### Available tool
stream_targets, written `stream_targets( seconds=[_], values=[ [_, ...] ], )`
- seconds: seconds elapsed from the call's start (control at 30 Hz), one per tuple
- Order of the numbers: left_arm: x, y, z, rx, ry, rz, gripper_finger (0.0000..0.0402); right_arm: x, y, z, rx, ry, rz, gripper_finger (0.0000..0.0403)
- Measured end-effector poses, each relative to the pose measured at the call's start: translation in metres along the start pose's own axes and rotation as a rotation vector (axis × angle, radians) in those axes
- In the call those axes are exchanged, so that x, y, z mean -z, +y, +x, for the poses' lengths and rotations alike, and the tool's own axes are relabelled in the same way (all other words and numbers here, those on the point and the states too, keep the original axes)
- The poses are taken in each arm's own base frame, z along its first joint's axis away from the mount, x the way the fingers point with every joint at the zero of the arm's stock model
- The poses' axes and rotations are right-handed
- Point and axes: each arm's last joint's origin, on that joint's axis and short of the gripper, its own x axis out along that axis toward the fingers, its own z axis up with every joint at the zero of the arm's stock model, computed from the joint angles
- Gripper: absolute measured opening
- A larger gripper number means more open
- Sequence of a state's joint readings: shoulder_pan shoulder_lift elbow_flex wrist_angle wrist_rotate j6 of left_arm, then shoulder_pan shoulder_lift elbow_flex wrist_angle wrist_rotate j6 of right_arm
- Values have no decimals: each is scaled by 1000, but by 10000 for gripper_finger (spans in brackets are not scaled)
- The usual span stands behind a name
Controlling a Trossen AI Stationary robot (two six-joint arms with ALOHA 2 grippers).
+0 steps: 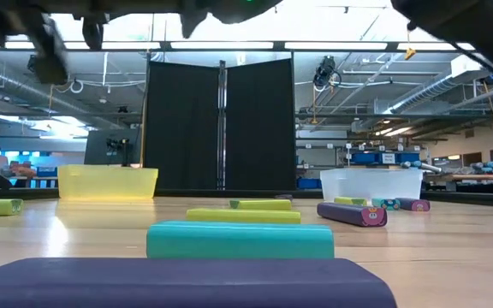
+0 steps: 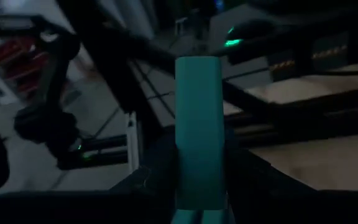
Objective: Sort blocks
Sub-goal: Put the light blue block into the blue bin, then put the light green block into the yellow transparent bin
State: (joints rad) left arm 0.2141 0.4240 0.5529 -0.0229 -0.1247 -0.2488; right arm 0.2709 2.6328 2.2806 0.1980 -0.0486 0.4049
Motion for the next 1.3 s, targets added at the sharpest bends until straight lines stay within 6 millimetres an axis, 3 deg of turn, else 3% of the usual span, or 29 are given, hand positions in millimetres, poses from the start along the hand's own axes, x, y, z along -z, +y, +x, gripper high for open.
stream_targets(
  seconds=[0.27, 0.5, 0.67, 1.07, 1.2, 1.3],
  values=[
    [0, -1, 0, 29, 8, -22, 10, 35, 9, 11, -41, 135, 21, 120],
    [0, -1, 0, 33, 7, -49, 11, 45, 25, 10, -12, 179, -6, 123],
    [0, -1, 0, 32, 7, -72, 11, 44, 24, 10, 7, 167, -29, 136],
    [1, -1, 0, 27, 14, -72, 12, 34, 12, 9, 13, 144, -139, 258],
    [5, 0, 0, 16, 53, -68, 12, 11, 15, 4, 136, 36, -237, 264],
    [7, 1, 0, 19, 79, -67, 12, -3, 15, 1, 160, -10, -294, 240]
  ],
)
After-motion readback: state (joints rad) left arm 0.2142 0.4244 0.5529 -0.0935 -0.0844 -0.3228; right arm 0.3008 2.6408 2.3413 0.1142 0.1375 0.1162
